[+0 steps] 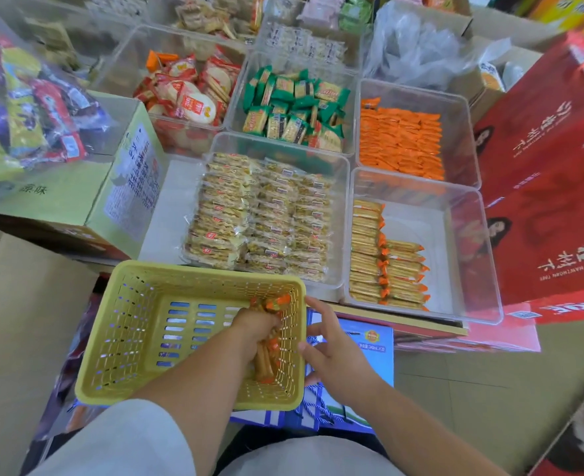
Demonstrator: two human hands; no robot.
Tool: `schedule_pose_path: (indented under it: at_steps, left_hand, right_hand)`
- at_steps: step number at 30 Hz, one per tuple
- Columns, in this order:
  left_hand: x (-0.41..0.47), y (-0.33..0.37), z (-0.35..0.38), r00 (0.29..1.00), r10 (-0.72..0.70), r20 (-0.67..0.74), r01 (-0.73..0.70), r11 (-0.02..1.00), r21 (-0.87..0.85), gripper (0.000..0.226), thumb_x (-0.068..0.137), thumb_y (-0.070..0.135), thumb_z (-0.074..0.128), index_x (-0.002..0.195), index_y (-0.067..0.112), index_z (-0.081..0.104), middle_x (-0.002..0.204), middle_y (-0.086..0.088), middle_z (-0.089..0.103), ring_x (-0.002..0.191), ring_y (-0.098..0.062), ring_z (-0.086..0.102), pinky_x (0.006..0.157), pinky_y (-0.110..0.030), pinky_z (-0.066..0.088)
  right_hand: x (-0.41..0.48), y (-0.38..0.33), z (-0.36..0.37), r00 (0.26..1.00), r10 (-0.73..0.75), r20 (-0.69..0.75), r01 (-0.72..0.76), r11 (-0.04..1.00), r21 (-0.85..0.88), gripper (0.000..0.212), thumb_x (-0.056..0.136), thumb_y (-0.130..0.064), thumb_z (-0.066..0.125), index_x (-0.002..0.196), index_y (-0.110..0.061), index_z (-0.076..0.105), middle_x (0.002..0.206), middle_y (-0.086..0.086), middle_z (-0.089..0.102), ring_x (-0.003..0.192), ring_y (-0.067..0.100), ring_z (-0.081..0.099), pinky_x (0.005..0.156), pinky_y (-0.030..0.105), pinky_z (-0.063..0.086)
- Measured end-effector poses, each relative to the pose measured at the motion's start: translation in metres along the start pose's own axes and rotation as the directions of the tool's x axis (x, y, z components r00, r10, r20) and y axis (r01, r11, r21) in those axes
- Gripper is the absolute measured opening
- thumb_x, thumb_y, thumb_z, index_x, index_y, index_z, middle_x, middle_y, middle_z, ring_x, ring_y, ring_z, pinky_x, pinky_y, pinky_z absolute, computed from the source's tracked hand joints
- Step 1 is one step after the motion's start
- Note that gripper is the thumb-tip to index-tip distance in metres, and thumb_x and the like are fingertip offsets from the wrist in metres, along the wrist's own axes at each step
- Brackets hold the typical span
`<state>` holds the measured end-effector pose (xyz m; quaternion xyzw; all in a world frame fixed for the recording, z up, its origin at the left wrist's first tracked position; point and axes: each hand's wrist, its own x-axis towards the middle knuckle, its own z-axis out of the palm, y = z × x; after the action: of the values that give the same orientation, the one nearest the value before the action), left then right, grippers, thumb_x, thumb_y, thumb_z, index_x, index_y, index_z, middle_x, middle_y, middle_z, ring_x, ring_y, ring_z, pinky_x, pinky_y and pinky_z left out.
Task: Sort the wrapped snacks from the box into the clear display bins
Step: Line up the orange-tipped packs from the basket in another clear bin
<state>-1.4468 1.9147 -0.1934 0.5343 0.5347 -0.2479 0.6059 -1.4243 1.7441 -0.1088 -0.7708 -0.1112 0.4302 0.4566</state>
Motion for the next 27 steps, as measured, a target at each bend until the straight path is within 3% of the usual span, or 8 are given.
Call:
schedule_pose_path:
  at_steps: [2, 6, 12, 18, 21, 24, 27]
  left_hand:
    - [0.001, 0.001, -0.001, 0.999, -0.013, 0.042, 0.012, 1.000, 0.009, 0.011, 0.090, 0.008, 0.068, 0.099, 0.004, 0.071, 0.085, -0.016, 0.076, 0.067, -0.028, 0.073, 0.055, -0.032, 0.055]
    - [-0.002, -0.003, -0.005, 0.990, -0.065, 0.129, 0.065, 0.998, -0.001, 0.013, 0.090, 0.008, 0.067, 0.103, 0.005, 0.068, 0.074, -0.012, 0.077, 0.058, -0.026, 0.074, 0.051, -0.030, 0.055]
    - [-0.006, -0.008, -0.012, 0.985, -0.058, 0.164, 0.055, 0.998, 0.024, 0.023, 0.087, 0.015, 0.074, 0.108, 0.008, 0.067, 0.085, -0.013, 0.080, 0.080, -0.032, 0.078, 0.083, -0.048, 0.061]
    - [-0.026, -0.002, -0.038, 0.993, 0.024, 0.115, -0.023, 1.000, -0.003, 0.027, 0.081, 0.010, 0.083, 0.103, 0.004, 0.069, 0.075, -0.014, 0.078, 0.062, -0.029, 0.076, 0.047, -0.036, 0.059]
    - [-0.042, -0.005, -0.058, 0.996, 0.077, 0.040, -0.073, 0.994, -0.083, 0.028, 0.082, 0.008, 0.082, 0.104, 0.000, 0.066, 0.072, -0.015, 0.077, 0.060, -0.031, 0.075, 0.046, -0.038, 0.059]
    - [-0.062, -0.013, -0.078, 0.993, 0.119, -0.006, -0.117, 0.967, -0.227, 0.032, 0.081, 0.007, 0.082, 0.107, 0.000, 0.066, 0.076, -0.018, 0.077, 0.062, -0.034, 0.075, 0.054, -0.047, 0.062]
    - [-0.087, -0.015, -0.091, 0.979, 0.205, -0.016, -0.195, 0.897, -0.397, 0.046, 0.076, 0.013, 0.086, 0.116, 0.004, 0.065, 0.091, -0.019, 0.078, 0.078, -0.037, 0.076, 0.076, -0.058, 0.062]
  right_hand:
    - [0.000, 0.000, 0.000, 1.000, 0.009, 0.008, -0.009, 1.000, 0.011, 0.066, 0.102, -0.018, 0.055, 0.135, -0.069, 0.029, 0.118, -0.008, 0.055, 0.087, 0.015, 0.074, 0.068, 0.037, 0.064]
    - [-0.001, -0.002, -0.001, 1.000, 0.018, 0.009, -0.018, 1.000, 0.013, 0.067, 0.103, -0.017, 0.055, 0.134, -0.069, 0.028, 0.119, -0.009, 0.054, 0.087, 0.014, 0.074, 0.069, 0.037, 0.064]
    - [-0.005, -0.008, -0.001, 0.999, 0.033, 0.001, -0.033, 0.999, -0.012, 0.065, 0.104, -0.017, 0.054, 0.143, -0.061, 0.026, 0.121, -0.008, 0.053, 0.087, 0.015, 0.074, 0.071, 0.037, 0.064]
    - [-0.006, -0.006, 0.001, 1.000, 0.013, -0.003, -0.013, 1.000, -0.021, 0.064, 0.103, -0.019, 0.054, 0.141, -0.063, 0.027, 0.122, -0.004, 0.054, 0.087, 0.016, 0.074, 0.071, 0.037, 0.064]
    - [-0.006, -0.003, -0.001, 0.999, -0.023, -0.028, 0.020, 0.995, -0.101, 0.064, 0.101, -0.024, 0.058, 0.137, -0.067, 0.027, 0.121, -0.008, 0.054, 0.084, 0.015, 0.072, 0.070, 0.036, 0.063]
    - [-0.008, -0.004, -0.005, 0.993, -0.081, -0.090, 0.058, 0.971, -0.233, 0.066, 0.095, -0.035, 0.068, 0.138, -0.066, 0.029, 0.134, -0.010, 0.048, 0.104, 0.009, 0.062, 0.078, 0.027, 0.055]
    - [-0.008, -0.014, -0.007, 0.955, -0.186, -0.231, 0.063, 0.889, -0.454, 0.067, 0.090, -0.046, 0.071, 0.147, -0.045, 0.035, 0.143, -0.014, 0.041, 0.131, 0.009, 0.043, 0.100, 0.029, 0.044]
